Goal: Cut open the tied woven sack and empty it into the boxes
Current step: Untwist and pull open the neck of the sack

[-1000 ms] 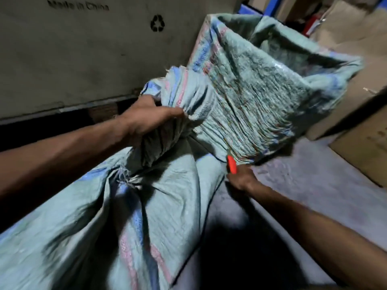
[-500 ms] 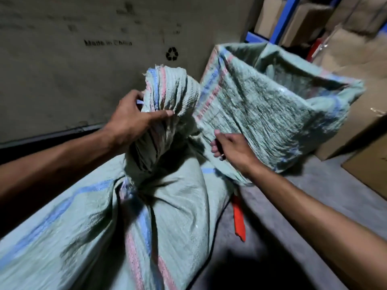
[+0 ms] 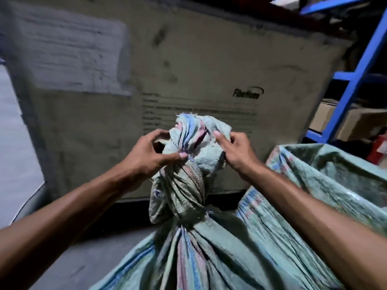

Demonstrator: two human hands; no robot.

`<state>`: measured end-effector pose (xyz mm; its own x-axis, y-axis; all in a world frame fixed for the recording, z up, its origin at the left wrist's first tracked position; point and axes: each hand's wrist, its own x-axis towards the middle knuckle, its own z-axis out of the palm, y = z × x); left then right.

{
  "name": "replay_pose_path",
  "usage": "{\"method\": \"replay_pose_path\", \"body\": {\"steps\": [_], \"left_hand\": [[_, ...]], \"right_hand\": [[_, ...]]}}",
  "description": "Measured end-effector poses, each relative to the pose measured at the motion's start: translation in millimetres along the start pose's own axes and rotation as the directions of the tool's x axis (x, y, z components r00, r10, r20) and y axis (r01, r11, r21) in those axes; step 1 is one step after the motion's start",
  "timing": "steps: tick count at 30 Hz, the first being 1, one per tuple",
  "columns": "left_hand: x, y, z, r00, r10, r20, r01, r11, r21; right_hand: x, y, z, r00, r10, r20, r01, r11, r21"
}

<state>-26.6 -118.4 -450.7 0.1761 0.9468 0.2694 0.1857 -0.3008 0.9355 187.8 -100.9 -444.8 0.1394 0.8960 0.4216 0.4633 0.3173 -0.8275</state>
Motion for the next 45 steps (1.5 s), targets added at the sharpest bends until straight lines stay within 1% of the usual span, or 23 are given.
{"method": "replay_pose_path", "body": {"steps": [3, 5, 7, 9, 12, 14, 17, 19, 21, 22, 24, 25, 28, 29, 31, 32, 33, 36, 38, 40, 42, 44, 45], "left_hand": [[0.1, -2.9, -9.7, 0.998, -0.06, 0.004, 0.06, 0.998, 0.001], [-0.5, -0.8, -10.7, 0.988, -0.116, 0.105, 0.125, 0.989, -0.078], [-0.5, 1.1, -9.8, 0.955, -0.156, 0.25, 0.224, 0.936, -0.27], [-2.0, -0.7, -3.1, 0.903, -0.226, 0.366, 0.379, 0.819, -0.43], [-6.6, -9.1, 10.1, 0.837, -0.335, 0.433, 0.525, 0.715, -0.462], [-8.5, -9.6, 10.4, 0.851, -0.355, 0.388, 0.515, 0.713, -0.477], [-3.4, -1.5, -1.1, 0.936, -0.273, 0.224, 0.353, 0.712, -0.607], [4.0, 7.8, -7.2, 0.977, -0.197, 0.082, 0.196, 0.681, -0.705], [11.8, 18.7, -12.2, 0.986, -0.098, -0.132, -0.007, 0.777, -0.63], [14.6, 24.0, -13.4, 0.975, -0.006, -0.222, -0.109, 0.86, -0.499], [16.8, 37.9, -11.7, 0.927, 0.212, -0.309, -0.28, 0.94, -0.194], [16.6, 45.7, -9.3, 0.905, 0.288, -0.314, -0.334, 0.937, -0.103], [19.8, 66.2, -5.8, 0.901, 0.334, -0.276, -0.371, 0.924, -0.095], [22.3, 70.7, -6.3, 0.918, 0.29, -0.27, -0.336, 0.931, -0.145], [25.5, 73.7, -8.8, 0.934, 0.242, -0.262, -0.279, 0.953, -0.115], [25.5, 73.7, -7.6, 0.942, 0.228, -0.247, -0.253, 0.965, -0.074], [25.3, 71.9, -5.5, 0.95, 0.219, -0.221, -0.237, 0.97, -0.054], [22.1, 63.0, 7.0, 0.976, 0.158, -0.149, -0.194, 0.941, -0.276], [23.2, 49.4, 14.4, 0.953, 0.169, -0.249, -0.245, 0.918, -0.312], [20.4, 31.1, 19.0, 0.939, 0.167, -0.301, -0.203, 0.975, -0.091], [9.2, 12.4, 30.5, 0.999, -0.011, -0.036, 0.015, 0.995, 0.099], [-0.3, -3.1, 41.7, 0.944, -0.188, 0.27, 0.148, 0.976, 0.16], [-1.6, -7.6, 45.6, 0.941, -0.172, 0.291, 0.122, 0.976, 0.181]], "right_hand": [[1.3, 4.9, -2.3, 0.999, -0.04, -0.034, 0.04, 0.999, 0.006], [3.0, 3.2, -6.0, 0.999, -0.002, -0.04, 0.003, 1.0, 0.028], [4.3, -7.3, -11.1, 0.998, 0.062, -0.033, -0.06, 0.997, 0.044], [4.9, -19.2, -11.7, 0.998, 0.048, 0.044, -0.051, 0.995, 0.084], [-2.4, -31.6, -2.9, 0.971, 0.032, 0.238, -0.053, 0.995, 0.082], [-6.7, -36.0, 0.1, 0.966, 0.042, 0.256, -0.101, 0.969, 0.224], [-7.5, -38.7, -1.7, 0.938, 0.116, 0.328, -0.273, 0.83, 0.486], [-7.6, -39.6, 1.2, 0.93, 0.127, 0.345, -0.267, 0.879, 0.395], [-3.8, -42.8, 3.2, 0.966, 0.102, 0.239, -0.145, 0.975, 0.167], [0.0, -46.7, 0.7, 0.986, 0.08, 0.145, -0.091, 0.993, 0.071], [7.7, -57.6, -4.3, 0.997, -0.032, -0.064, 0.027, 0.997, -0.067], [9.4, -63.0, -4.0, 0.992, -0.107, -0.073, 0.101, 0.992, -0.08], [0.8, -72.5, 9.0, 0.982, -0.181, 0.046, 0.175, 0.979, 0.105], [-1.4, -71.6, 12.1, 0.991, -0.119, 0.066, 0.098, 0.961, 0.257], [-3.9, -71.3, 10.8, 0.979, -0.023, 0.203, -0.102, 0.804, 0.586], [-4.8, -68.6, 10.7, 0.97, -0.023, 0.243, -0.14, 0.765, 0.628], [-7.5, -67.3, 13.8, 0.969, -0.027, 0.245, -0.125, 0.802, 0.585], [-8.2, -56.2, 24.0, 0.999, 0.011, -0.038, 0.002, 0.944, 0.331], [1.6, -47.7, 17.1, 0.963, 0.185, -0.194, -0.088, 0.903, 0.421], [13.3, -38.1, 2.0, 0.919, 0.356, -0.172, -0.183, 0.768, 0.614], [19.7, -26.7, -8.3, 0.897, 0.437, -0.066, -0.29, 0.696, 0.657], [21.0, -10.1, -11.5, 0.867, 0.499, -0.021, -0.389, 0.701, 0.598], [21.9, -1.3, -12.8, 0.855, 0.519, -0.015, -0.422, 0.711, 0.563]]}}
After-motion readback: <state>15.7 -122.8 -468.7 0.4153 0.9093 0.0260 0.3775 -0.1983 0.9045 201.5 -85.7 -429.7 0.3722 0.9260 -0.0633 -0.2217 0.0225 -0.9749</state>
